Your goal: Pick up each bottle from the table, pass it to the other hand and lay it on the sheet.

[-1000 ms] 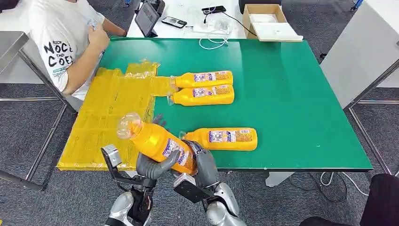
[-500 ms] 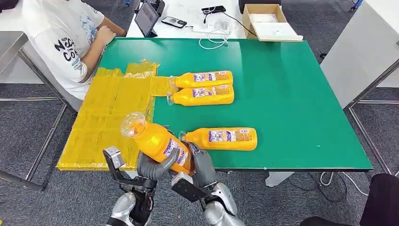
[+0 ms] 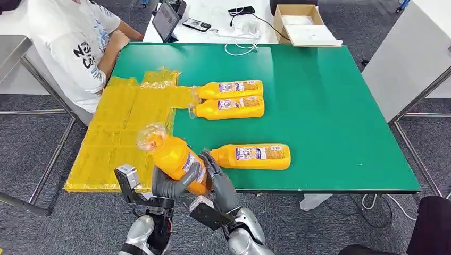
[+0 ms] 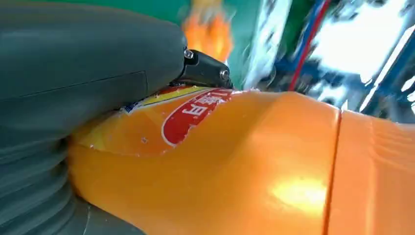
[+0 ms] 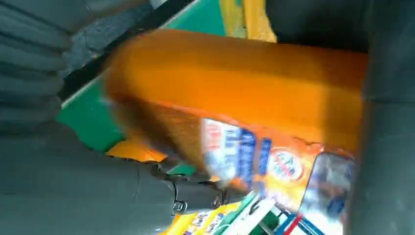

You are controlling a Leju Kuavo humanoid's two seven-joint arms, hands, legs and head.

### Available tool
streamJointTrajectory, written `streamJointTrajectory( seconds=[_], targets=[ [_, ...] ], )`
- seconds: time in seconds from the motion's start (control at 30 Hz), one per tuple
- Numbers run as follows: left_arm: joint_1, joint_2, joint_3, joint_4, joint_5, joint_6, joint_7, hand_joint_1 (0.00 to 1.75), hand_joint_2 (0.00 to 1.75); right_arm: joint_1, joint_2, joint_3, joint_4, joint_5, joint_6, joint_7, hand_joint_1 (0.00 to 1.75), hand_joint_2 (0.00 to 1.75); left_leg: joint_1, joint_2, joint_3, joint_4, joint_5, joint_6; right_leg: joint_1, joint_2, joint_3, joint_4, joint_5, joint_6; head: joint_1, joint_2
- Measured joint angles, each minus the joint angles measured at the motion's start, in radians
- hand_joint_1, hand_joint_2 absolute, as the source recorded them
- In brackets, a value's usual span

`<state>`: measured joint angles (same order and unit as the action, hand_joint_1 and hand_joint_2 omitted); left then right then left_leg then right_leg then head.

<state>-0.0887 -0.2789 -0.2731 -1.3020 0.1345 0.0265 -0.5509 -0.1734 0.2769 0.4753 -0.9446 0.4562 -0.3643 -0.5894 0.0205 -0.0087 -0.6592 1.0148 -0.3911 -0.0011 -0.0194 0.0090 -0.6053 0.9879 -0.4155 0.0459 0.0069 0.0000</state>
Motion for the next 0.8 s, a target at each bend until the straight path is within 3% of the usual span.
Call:
streamJointTrajectory(
  seconds=[0.2,0.33,0.53,0.67,0.8],
  targets=[
    [-0.096,0.002,0.074,0.022,-0.132,0.216,-0.079,1.75,1.75,0.016,-0.003,0.002,-0.109,-0.037,-0.002,-0.016,0.00,0.00,0.000,0.000,0.000,0.000,0.000,0.000,0.000,0.000,0.000,0.000,0.000,0.000,0.000,0.000],
    [-0.173,0.010,0.134,0.070,-0.232,0.383,-0.133,1.75,1.75,0.029,-0.002,0.006,-0.187,-0.092,-0.064,-0.070,0.00,0.00,0.000,0.000,0.000,0.000,0.001,0.000,0.000,0.000,0.001,0.000,0.000,0.000,0.000,0.000],
    [-0.259,0.034,0.194,0.148,-0.329,0.499,-0.145,1.75,1.75,0.040,-0.002,0.010,-0.269,-0.146,-0.111,-0.096,0.00,0.00,0.000,0.000,0.000,0.000,0.001,0.000,0.000,0.000,0.000,0.000,0.000,0.000,0.000,0.000],
    [-0.346,0.076,0.228,0.263,-0.619,0.650,-0.110,1.75,1.75,0.053,-0.003,0.008,-0.339,-0.218,-0.181,-0.108,0.00,0.00,0.000,0.000,0.000,0.000,0.001,0.000,0.000,0.000,0.000,0.000,0.000,0.000,0.000,0.000],
    [-0.420,0.101,0.323,0.385,-0.954,0.668,-0.057,1.75,1.75,0.059,-0.010,0.005,-0.400,-0.260,-0.208,-0.109,0.00,0.00,0.000,0.002,0.000,0.000,0.001,0.000,0.000,0.001,0.000,0.001,0.001,0.000,0.000,0.000]
  ],
)
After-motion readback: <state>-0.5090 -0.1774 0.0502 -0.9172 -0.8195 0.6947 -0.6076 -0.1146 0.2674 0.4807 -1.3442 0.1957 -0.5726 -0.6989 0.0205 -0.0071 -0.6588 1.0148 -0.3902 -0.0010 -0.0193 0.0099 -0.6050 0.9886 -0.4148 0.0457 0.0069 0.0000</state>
